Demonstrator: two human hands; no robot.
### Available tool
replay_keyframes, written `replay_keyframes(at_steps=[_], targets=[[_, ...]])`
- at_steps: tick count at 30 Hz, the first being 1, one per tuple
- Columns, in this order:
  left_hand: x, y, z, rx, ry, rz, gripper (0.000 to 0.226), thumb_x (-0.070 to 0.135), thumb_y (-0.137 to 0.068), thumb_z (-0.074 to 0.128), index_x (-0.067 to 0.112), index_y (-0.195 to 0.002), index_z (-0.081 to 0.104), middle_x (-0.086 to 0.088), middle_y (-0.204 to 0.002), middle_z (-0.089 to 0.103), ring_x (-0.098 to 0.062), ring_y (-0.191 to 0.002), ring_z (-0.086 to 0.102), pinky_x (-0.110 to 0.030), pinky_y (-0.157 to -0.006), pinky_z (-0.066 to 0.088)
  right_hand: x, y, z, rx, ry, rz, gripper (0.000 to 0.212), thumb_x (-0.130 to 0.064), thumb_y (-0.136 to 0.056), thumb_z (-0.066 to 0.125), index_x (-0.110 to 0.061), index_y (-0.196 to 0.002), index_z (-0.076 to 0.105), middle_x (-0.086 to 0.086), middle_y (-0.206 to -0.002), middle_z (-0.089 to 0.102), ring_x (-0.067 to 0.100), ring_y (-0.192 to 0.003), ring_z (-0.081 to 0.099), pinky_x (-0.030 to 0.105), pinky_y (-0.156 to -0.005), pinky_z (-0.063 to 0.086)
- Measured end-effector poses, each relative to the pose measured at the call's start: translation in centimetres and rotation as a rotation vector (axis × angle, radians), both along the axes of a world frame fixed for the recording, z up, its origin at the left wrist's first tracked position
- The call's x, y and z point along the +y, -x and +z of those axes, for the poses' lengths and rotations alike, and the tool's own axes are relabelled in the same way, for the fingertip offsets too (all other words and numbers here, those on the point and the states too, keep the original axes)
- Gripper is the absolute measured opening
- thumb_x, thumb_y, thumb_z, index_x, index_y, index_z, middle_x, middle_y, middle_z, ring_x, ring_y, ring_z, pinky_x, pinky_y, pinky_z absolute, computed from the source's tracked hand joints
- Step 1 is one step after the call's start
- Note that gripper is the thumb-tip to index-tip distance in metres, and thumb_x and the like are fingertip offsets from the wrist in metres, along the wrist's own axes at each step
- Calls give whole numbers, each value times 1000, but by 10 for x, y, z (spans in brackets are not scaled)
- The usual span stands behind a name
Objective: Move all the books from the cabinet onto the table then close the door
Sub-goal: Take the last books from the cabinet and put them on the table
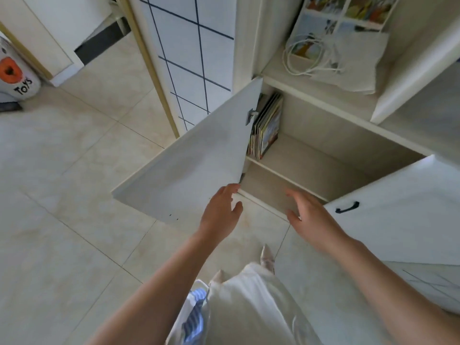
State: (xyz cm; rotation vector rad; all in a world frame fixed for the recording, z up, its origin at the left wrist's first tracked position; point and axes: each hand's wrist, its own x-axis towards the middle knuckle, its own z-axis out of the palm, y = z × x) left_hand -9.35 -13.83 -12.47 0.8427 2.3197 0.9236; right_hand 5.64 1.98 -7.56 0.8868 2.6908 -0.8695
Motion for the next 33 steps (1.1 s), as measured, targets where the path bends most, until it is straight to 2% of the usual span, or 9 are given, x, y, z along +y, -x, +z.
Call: replay_keyframes(at_steps=[4,8,12,16,21,25,29,31,33], targets=[[47,-3,-11,-48,4,62,44,16,-93,57,19,-136,48,0,-134,54,-17,-117,55,-31,-99,46,59,20,-5,-13,-105,142,50,-12,-92,55,-5,-139,40,14,-138,46,30,-126,42,39,-102,39],[91,-6,-26,-104,-2,199,45,14,-93,58,17,-136,47,-2,-137,52,-20,-122,53,-34,-103,43,120,56,-11,-9,-185,289,55,-9,-89,57,-5,-140,38,17,-136,45,33,-124,42,42,-98,42],[127,-2,-40,-113,1,282,45,13,-93,58,15,-136,47,-6,-136,52,-22,-121,53,-32,-101,43,153,90,-25,-43,-192,390,56,-15,-93,50,-13,-145,29,9,-144,37,25,-131,33,35,-103,35],[156,9,-61,-120,37,296,42,14,-93,56,15,-134,49,-7,-136,53,-22,-122,53,-34,-103,43,174,112,-46,-5,-211,464,61,-19,-93,54,-14,-147,25,7,-150,33,23,-137,31,31,-105,34],[189,26,-99,-118,65,222,34,12,-92,55,14,-126,59,-7,-130,59,-22,-118,56,-35,-102,45,198,154,-93,6,-335,505,73,-24,-87,67,-10,-146,27,13,-150,31,30,-136,30,41,-108,38],[209,39,-138,-102,70,199,39,11,-91,56,14,-129,55,-6,-135,54,-22,-120,55,-31,-98,46,212,179,-144,28,-562,532,85,-15,-78,74,-9,-147,24,13,-154,25,39,-137,27,47,-108,38],[224,58,-166,-63,22,267,40,7,-87,55,17,-125,58,-4,-140,50,-22,-127,50,-30,-101,44,219,203,-169,18,-653,565,100,-9,-71,78,-11,-150,16,11,-157,19,43,-139,23,52,-110,34],[233,66,-174,-98,-5,322,48,6,-87,55,16,-134,51,-4,-144,47,-21,-129,48,-25,-97,42,223,216,-172,35,-685,561,100,-9,-69,80,-9,-149,19,10,-157,20,44,-138,23,52,-111,32],[241,72,-181,-153,-46,379,59,7,-87,56,16,-143,39,-4,-146,46,-21,-126,50,-18,-86,43,226,228,-174,46,-719,594,103,-12,-65,83,-9,-148,21,12,-154,25,43,-138,24,52,-112,29]])
